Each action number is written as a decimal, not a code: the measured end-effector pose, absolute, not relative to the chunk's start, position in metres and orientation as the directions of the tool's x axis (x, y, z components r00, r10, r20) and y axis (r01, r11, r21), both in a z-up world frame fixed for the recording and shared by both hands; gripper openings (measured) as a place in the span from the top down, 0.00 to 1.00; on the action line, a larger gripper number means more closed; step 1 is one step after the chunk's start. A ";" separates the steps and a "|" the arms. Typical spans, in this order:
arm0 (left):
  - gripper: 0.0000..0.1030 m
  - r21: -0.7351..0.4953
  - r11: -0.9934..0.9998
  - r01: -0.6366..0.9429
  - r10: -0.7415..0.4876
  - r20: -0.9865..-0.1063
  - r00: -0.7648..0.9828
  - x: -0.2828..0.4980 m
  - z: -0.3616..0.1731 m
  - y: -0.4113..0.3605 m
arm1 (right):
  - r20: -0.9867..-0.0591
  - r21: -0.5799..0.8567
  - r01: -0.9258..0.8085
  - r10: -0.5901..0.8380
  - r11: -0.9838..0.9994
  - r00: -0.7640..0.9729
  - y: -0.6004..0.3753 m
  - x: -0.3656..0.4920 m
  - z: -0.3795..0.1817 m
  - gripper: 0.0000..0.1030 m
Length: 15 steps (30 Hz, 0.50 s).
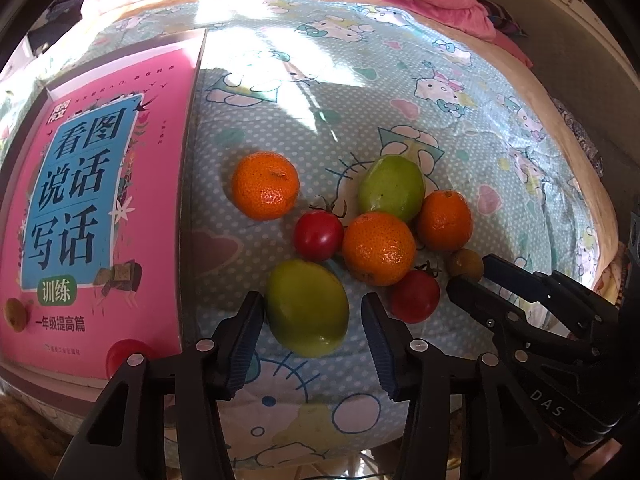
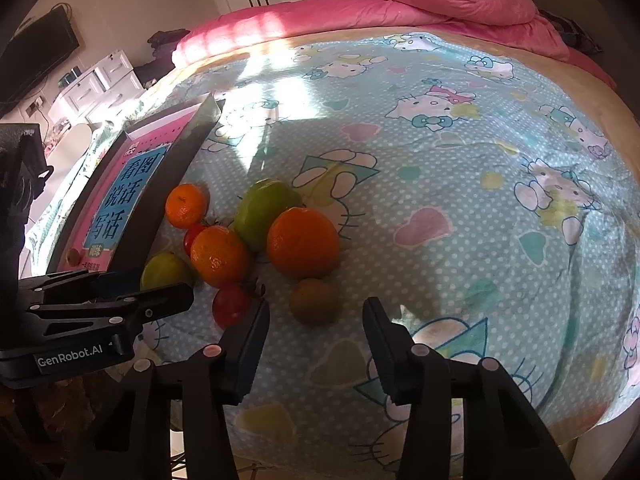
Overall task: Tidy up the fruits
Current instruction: 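Grasp a green apple with the left tool while the right tool grasps a small brown fruit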
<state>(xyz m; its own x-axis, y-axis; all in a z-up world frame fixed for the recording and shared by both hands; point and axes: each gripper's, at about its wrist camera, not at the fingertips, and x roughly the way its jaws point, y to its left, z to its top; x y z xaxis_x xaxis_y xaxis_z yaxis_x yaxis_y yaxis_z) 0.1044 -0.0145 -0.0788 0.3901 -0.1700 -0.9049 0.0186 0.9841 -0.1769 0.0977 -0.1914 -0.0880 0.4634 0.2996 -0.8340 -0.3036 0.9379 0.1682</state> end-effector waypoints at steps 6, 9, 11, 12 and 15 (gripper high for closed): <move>0.50 -0.142 0.989 0.043 -0.147 -0.905 0.400 0.105 -0.081 -0.018 | -0.847 0.128 -0.330 0.276 0.935 0.455 -0.181 0.100 -0.096 0.66; 0.57 -0.095 0.994 0.058 -0.111 -0.906 0.408 0.103 -0.083 -0.021 | -0.853 0.087 -0.340 0.247 0.936 0.460 -0.176 0.102 -0.099 0.73; 0.58 -0.066 0.995 0.071 -0.090 -0.909 0.407 0.102 -0.085 -0.025 | -0.855 0.069 -0.338 0.230 0.939 0.465 -0.175 0.103 -0.099 0.75; 0.58 -0.061 0.996 0.070 -0.084 -0.911 0.403 0.103 -0.085 -0.026 | -0.853 0.073 -0.333 0.232 0.940 0.467 -0.175 0.103 -0.099 0.75; 0.58 -0.052 0.997 0.055 -0.069 -0.920 0.386 0.108 -0.087 -0.026 | -0.844 0.077 -0.325 0.235 0.943 0.482 -0.179 0.100 -0.095 0.75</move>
<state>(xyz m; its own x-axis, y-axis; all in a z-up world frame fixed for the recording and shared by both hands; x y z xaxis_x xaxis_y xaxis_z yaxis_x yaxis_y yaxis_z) 0.1077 -0.0264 -0.0868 0.3860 -0.0690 -0.9199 0.0548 0.9972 -0.0518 0.0996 -0.1792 -0.0950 0.4817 0.2353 -0.8441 -0.3250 0.9426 0.0772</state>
